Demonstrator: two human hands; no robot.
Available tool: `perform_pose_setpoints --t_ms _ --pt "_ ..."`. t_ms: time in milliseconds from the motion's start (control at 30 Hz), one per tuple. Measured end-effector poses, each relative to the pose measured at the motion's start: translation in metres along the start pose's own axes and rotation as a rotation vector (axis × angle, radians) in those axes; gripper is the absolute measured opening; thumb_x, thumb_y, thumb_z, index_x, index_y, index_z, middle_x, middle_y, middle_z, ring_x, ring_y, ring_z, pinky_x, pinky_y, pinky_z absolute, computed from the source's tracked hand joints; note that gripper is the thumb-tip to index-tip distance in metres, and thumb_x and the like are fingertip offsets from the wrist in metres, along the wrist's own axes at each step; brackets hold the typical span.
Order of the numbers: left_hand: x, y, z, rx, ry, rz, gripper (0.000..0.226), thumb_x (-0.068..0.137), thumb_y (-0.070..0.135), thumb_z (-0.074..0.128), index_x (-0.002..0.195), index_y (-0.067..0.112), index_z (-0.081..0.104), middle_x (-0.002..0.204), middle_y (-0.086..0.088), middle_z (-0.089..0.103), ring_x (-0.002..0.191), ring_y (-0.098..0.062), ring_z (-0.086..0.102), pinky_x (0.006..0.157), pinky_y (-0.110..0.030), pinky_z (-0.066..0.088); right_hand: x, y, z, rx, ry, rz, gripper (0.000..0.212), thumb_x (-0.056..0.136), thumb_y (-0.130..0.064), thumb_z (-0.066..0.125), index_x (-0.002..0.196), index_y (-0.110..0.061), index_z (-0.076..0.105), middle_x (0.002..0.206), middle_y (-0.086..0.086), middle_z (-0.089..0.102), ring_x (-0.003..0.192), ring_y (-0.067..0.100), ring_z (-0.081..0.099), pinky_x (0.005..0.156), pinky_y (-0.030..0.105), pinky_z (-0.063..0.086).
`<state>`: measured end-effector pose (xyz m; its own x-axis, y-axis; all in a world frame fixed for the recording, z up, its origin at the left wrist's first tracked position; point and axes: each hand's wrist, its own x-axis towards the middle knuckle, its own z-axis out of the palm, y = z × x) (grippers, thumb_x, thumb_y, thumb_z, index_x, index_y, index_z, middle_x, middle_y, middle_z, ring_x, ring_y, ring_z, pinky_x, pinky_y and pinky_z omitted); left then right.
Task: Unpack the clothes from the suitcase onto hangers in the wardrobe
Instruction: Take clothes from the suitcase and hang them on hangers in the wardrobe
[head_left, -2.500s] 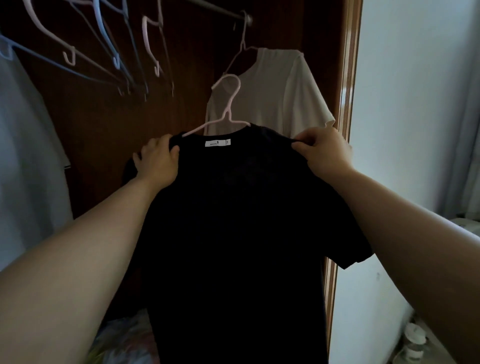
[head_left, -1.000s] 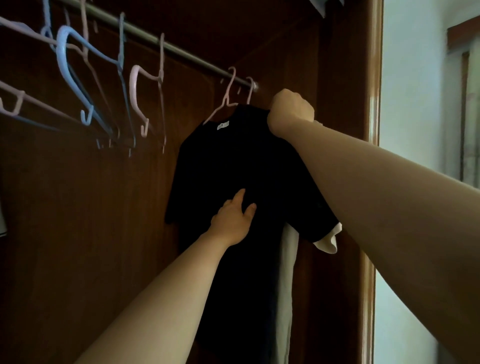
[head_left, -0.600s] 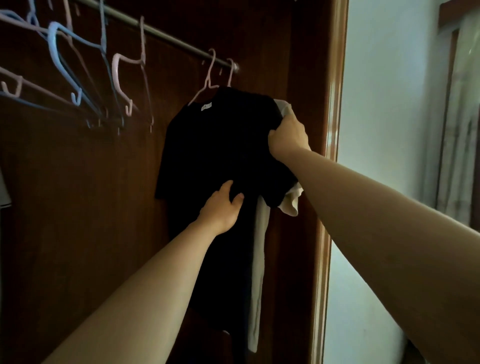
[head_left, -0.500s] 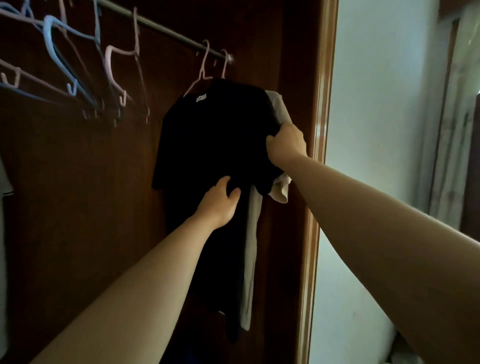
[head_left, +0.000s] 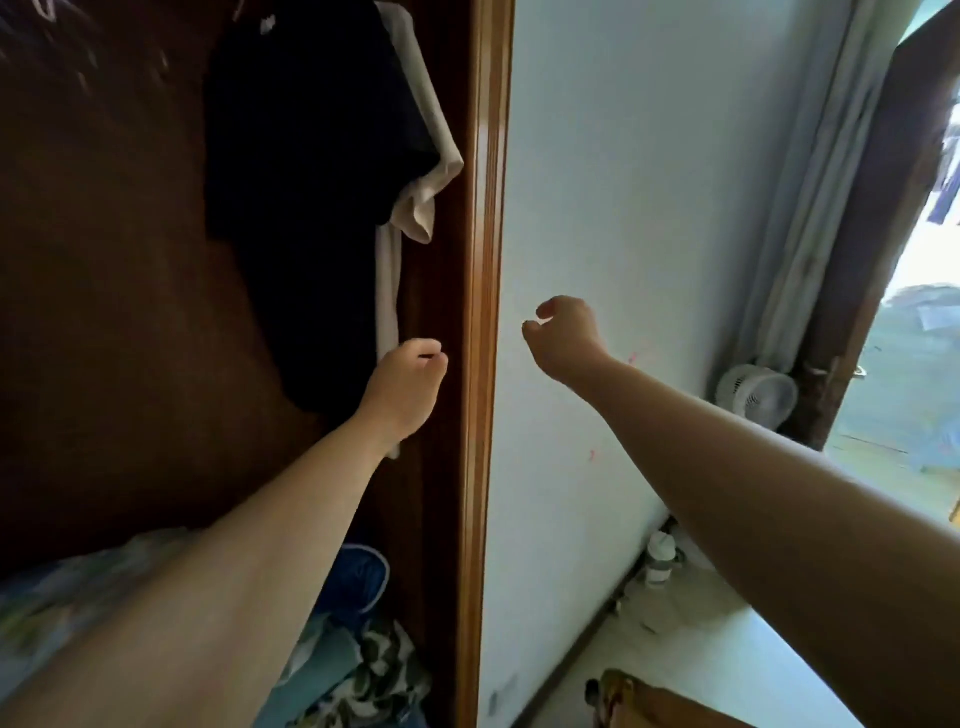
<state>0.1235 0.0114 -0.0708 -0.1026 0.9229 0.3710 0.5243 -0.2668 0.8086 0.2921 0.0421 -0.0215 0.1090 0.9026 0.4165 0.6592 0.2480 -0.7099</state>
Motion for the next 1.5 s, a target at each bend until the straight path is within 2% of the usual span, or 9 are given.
perform_pose_setpoints --t_ms 100,267,467,567,733,967,1267,1400,1500 --pt "-0.038 -0.012 0.045 -0.003 -0.049 -0.070 0.039 0.100 0.031 0.040 0.132 0.013 0.053 0.122 -0.001 0.061 0.117 -0.017 0.055 0.101 -0.034 0.043 -0.034 0.063 -0.016 -0.030 -0.038 0.093 0.034 0.091 -0.015 0.053 0.118 0.003 0.061 0.119 0.017 0.064 0.107 0.033 0.062 0.090 0.039 0.052" --pt "-0.100 -0.037 0.127 -0.043 -0.157 -0.211 0.030 0.100 0.026 0.043 0.115 0.009 0.063 0.107 0.000 0.067 0.103 -0.016 0.061 0.088 -0.027 0.045 -0.094 0.168 -0.037 -0.124 -0.118 0.245 0.020 0.082 -0.012 0.051 0.071 0.002 0.060 0.069 0.018 0.060 0.071 0.040 0.055 0.062 0.031 0.047" --pt "-0.169 -0.078 0.231 -0.019 -0.350 -0.354 0.025 0.100 0.021 0.044 0.101 0.009 0.066 0.103 -0.004 0.067 0.102 -0.021 0.062 0.089 -0.029 0.046 -0.166 0.299 -0.049 -0.119 -0.177 0.487 0.022 0.083 -0.012 0.052 0.074 0.000 0.067 0.066 0.009 0.061 0.065 0.028 0.059 0.065 0.034 0.054" --pt "-0.200 -0.104 0.279 0.017 -0.459 -0.404 0.022 0.099 0.021 0.046 0.088 0.017 0.064 0.095 -0.002 0.068 0.099 -0.023 0.063 0.093 -0.035 0.049 -0.204 0.361 -0.051 -0.118 -0.194 0.592 0.017 0.090 -0.017 0.054 0.081 -0.010 0.067 0.076 0.005 0.064 0.069 0.021 0.061 0.065 0.027 0.049" --pt "-0.249 -0.149 0.348 0.097 -0.629 -0.448 0.021 0.099 0.024 0.046 0.095 0.021 0.067 0.096 0.003 0.069 0.097 -0.018 0.063 0.093 -0.037 0.051 -0.271 0.456 -0.040 -0.125 -0.192 0.779 0.025 0.094 -0.020 0.054 0.110 -0.008 0.069 0.102 0.006 0.069 0.091 0.021 0.064 0.083 0.034 0.054" --pt "-0.328 -0.248 0.438 0.220 -0.844 -0.472 0.022 0.098 0.024 0.048 0.093 0.018 0.068 0.093 0.000 0.070 0.089 -0.018 0.064 0.081 -0.031 0.050 -0.389 0.588 0.006 -0.167 -0.236 1.055 0.020 0.089 -0.013 0.052 0.092 -0.006 0.071 0.083 0.007 0.068 0.076 0.024 0.065 0.068 0.029 0.052" --pt "-0.437 -0.392 0.530 0.370 -1.075 -0.448 0.022 0.096 0.020 0.050 0.107 0.014 0.068 0.108 -0.001 0.068 0.096 -0.014 0.059 0.079 -0.023 0.042 -0.546 0.724 0.103 -0.076 -0.199 1.327 0.023 0.087 -0.011 0.053 0.097 -0.008 0.073 0.091 0.011 0.071 0.086 0.029 0.067 0.079 0.042 0.058" --pt "-0.478 -0.447 0.564 0.407 -1.132 -0.437 0.026 0.095 0.021 0.052 0.117 0.014 0.064 0.117 -0.001 0.065 0.103 -0.015 0.058 0.083 -0.025 0.045 -0.595 0.765 0.148 -0.005 -0.175 1.438 0.022 0.085 -0.004 0.049 0.077 -0.012 0.068 0.088 0.018 0.069 0.089 0.036 0.067 0.081 0.050 0.057" --pt "-0.506 -0.489 0.594 0.455 -1.174 -0.400 0.037 0.094 0.020 0.054 0.130 0.013 0.056 0.129 -0.004 0.059 0.118 -0.020 0.054 0.097 -0.028 0.042 -0.626 0.793 0.177 0.059 -0.141 1.532 0.025 0.087 0.000 0.046 0.099 -0.001 0.068 0.101 0.020 0.066 0.098 0.038 0.065 0.086 0.051 0.055"
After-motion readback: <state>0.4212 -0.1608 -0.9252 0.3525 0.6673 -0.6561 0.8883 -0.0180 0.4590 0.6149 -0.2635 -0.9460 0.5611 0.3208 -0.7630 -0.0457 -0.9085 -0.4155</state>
